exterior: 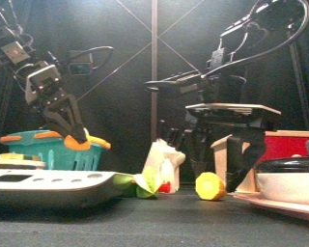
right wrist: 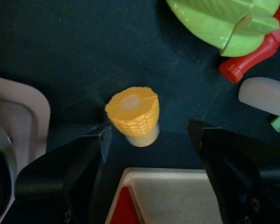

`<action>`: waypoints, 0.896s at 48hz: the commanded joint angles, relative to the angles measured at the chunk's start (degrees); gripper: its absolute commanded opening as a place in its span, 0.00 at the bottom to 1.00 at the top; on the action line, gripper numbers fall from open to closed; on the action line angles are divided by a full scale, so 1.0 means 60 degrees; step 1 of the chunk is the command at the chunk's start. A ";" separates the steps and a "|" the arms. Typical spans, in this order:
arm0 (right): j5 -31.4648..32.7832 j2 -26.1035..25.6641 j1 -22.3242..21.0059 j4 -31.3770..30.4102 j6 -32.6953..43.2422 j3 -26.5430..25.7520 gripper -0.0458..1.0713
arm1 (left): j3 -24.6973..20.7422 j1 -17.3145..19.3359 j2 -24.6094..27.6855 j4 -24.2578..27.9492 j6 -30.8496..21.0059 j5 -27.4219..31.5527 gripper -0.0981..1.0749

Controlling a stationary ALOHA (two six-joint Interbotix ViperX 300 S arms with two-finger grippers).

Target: Grab corn top and corn bottom

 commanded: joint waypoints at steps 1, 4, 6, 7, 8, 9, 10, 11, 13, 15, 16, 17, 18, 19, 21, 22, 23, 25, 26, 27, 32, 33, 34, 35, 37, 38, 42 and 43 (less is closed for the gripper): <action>-0.0146 -0.0103 -0.0015 0.0044 0.0000 -0.0205 0.88 | -0.0132 0.0029 -0.0073 0.0029 -0.0015 0.0000 0.71; -0.0220 0.0000 -0.0015 0.0088 0.0000 -0.0190 0.85 | -0.0132 0.0029 -0.0073 0.0029 -0.0015 0.0000 0.71; -0.0234 0.0044 -0.0015 0.0103 0.0000 -0.0190 0.83 | -0.0132 0.0029 -0.0073 0.0029 -0.0015 0.0000 0.71; -0.0234 0.0059 -0.0015 0.0117 0.0000 -0.0176 0.82 | -0.0132 0.0029 -0.0073 0.0029 -0.0015 0.0000 0.71; -0.0249 0.0073 -0.0029 0.0117 0.0000 -0.0176 0.81 | -0.0132 0.0029 -0.0073 0.0015 -0.0015 0.0000 0.71; -0.0249 0.0088 -0.0015 0.0132 0.0000 -0.0176 0.80 | -0.0132 0.0029 -0.0073 0.0015 0.0015 0.0000 0.71; -0.0264 0.0103 -0.0015 0.0132 -0.0015 -0.0161 0.79 | -0.0132 0.0029 -0.0073 0.0000 0.0015 0.0000 0.71; -0.0293 0.0117 -0.0029 0.0132 -0.0015 -0.0161 0.78 | -0.0132 0.0029 -0.0073 0.0000 0.0015 0.0000 0.71; -0.0337 0.0132 -0.0044 0.0132 0.0000 -0.0161 0.76 | -0.0132 0.0029 -0.0073 0.0000 -0.0015 0.0000 0.71; -0.0337 0.0132 -0.0044 0.0146 0.0000 -0.0161 0.73 | -0.0117 0.0029 -0.0073 0.0000 -0.0015 0.0000 0.71; -0.0337 0.0132 -0.0044 0.0146 0.0000 -0.0161 0.72 | -0.0132 0.0029 -0.0073 0.0000 0.0015 0.0000 0.71; -0.0337 0.0132 -0.0044 0.0146 0.0015 -0.0161 0.71 | -0.0132 0.0029 -0.0073 0.0000 0.0015 0.0000 0.71; -0.0322 0.0132 -0.0044 0.0146 0.0029 -0.0161 0.69 | -0.0132 0.0029 -0.0073 0.0000 0.0015 0.0000 0.71; -0.0308 0.0132 -0.0044 0.0146 0.0029 -0.0176 0.68 | -0.0132 0.0029 -0.0073 0.0015 0.0015 0.0000 0.71; -0.0278 0.0088 -0.0044 0.0161 0.0059 -0.0205 0.66 | -0.0132 0.0029 -0.0073 0.0015 -0.0015 0.0000 0.71; -0.0249 0.0059 -0.0044 0.0176 0.0088 -0.0220 0.64 | -0.0132 0.0029 -0.0073 0.0029 -0.0015 0.0000 0.71; -0.0220 0.0029 -0.0029 0.0190 0.0117 -0.0234 0.63 | -0.0132 0.0029 -0.0073 0.0029 -0.0015 0.0000 0.71; -0.0088 -0.0117 -0.0044 0.0234 0.0220 -0.0293 0.60 | -0.0132 0.0029 -0.0103 0.0029 0.0015 0.0000 0.70; -0.0015 -0.0190 -0.0044 0.0278 0.0220 -0.0293 0.59 | -0.0132 0.0029 -0.0103 0.0029 0.0015 0.0000 0.70; 0.0044 -0.0278 -0.0059 0.0337 0.0234 -0.0293 0.58 | -0.0132 0.0029 -0.0132 0.0029 0.0015 -0.0029 0.70; 0.0176 -0.0908 -0.0205 0.0820 0.0483 -0.0234 0.56 | -0.0132 -0.0059 -0.0410 0.0264 0.0029 -0.0146 0.70; 0.0161 -0.1025 -0.0249 0.0923 0.0542 -0.0234 0.56 | -0.0117 -0.0103 -0.0513 0.0352 0.0029 -0.0176 0.70; 0.0132 -0.1216 -0.0308 0.1084 0.0645 -0.0234 0.56 | -0.0088 -0.0132 -0.0586 0.0410 0.0015 -0.0205 0.70; 0.0088 -0.1304 -0.0366 0.1187 0.0732 -0.0234 0.56 | -0.0073 -0.0190 -0.0674 0.0454 0.0015 -0.0234 0.70; -0.0029 -0.1597 -0.0439 0.1377 0.0938 -0.0234 0.56 | -0.0044 -0.0293 -0.0850 0.0527 0.0015 -0.0293 0.70; -0.0073 -0.1699 -0.0469 0.1436 0.1025 -0.0220 0.56 | -0.0044 -0.0352 -0.0923 0.0542 0.0015 -0.0308 0.70; -0.0308 -0.2124 -0.0542 0.1523 0.1479 -0.0190 0.56 | -0.0044 -0.0615 -0.1260 0.0571 0.0015 -0.0352 0.70; -0.0381 -0.2212 -0.0557 0.1553 0.1582 -0.0190 0.56 | -0.0029 -0.0659 -0.1304 0.0586 0.0015 -0.0366 0.70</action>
